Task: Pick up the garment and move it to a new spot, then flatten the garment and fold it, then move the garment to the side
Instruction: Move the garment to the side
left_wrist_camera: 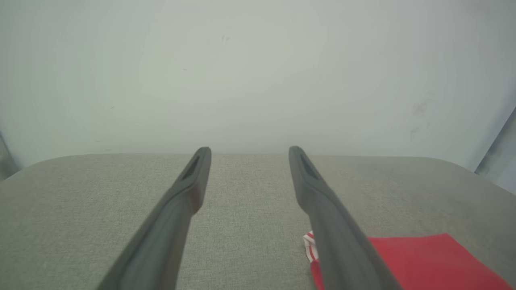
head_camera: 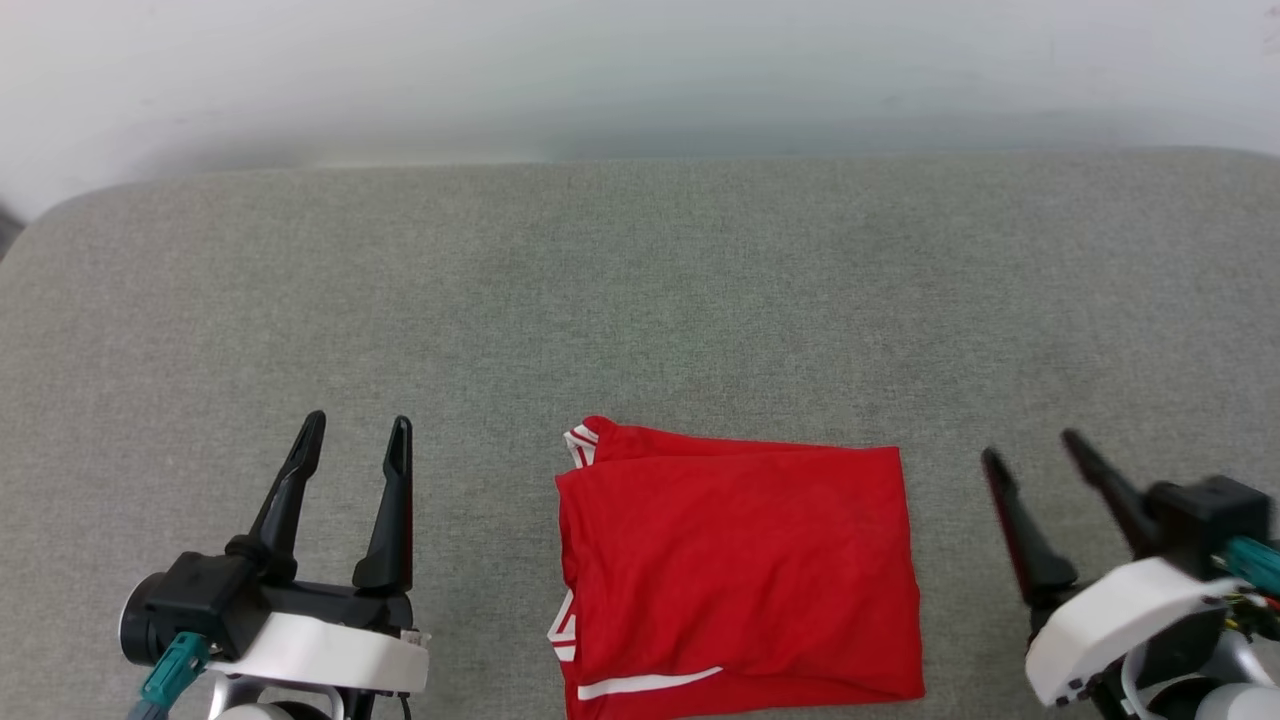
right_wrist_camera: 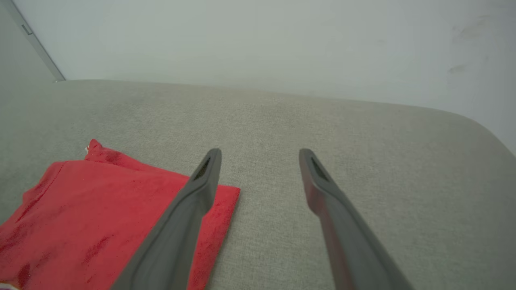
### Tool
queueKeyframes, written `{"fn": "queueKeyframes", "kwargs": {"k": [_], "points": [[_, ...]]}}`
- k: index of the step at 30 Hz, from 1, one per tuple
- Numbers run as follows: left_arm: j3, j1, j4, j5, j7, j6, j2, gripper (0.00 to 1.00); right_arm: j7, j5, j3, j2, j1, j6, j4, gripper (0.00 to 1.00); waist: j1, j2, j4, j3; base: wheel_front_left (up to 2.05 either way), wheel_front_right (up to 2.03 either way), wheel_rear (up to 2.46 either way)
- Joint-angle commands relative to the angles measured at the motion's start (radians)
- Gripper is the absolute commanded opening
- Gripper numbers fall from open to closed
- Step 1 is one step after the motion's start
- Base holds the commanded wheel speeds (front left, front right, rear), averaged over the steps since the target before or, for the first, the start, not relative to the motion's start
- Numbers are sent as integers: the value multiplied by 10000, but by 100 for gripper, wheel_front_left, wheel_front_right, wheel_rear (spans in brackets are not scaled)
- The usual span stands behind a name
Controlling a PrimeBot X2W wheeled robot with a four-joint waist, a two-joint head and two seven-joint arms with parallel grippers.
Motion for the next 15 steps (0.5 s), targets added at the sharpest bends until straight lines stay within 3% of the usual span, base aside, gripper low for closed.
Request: {"fn": "queueKeyframes", "kwargs": {"k": [1, 2, 4, 5, 10, 15], "points": [[-51, -157, 49, -23, -21, -16, 65, 100, 1040, 302, 254, -276, 70, -4, -172, 100, 0, -1, 42, 90, 0, 0, 0], [-84, -216, 79, -40, -21, -16, 75, 100, 2332, 624, 374, -485, 12, -5, -416, 100, 0, -1, 74, 181, 0, 0, 0], [-121, -265, 105, -48, -21, -16, 75, 100, 3634, 941, 444, -596, -54, -4, -632, 100, 0, -1, 122, 267, 0, 0, 0], [-121, -265, 105, -48, -21, -16, 75, 100, 3634, 941, 444, -596, -54, -4, -632, 100, 0, -1, 122, 267, 0, 0, 0], [-300, -505, 178, -46, -21, -16, 89, 100, 6344, 1230, 154, -248, -318, -4, -879, 100, 0, -1, 373, 567, 0, 0, 0], [-485, -725, 281, -73, -21, -16, 98, 100, 7821, 1409, 236, 170, -609, -4, -664, 100, 0, -1, 709, 804, 0, 0, 0]]}}
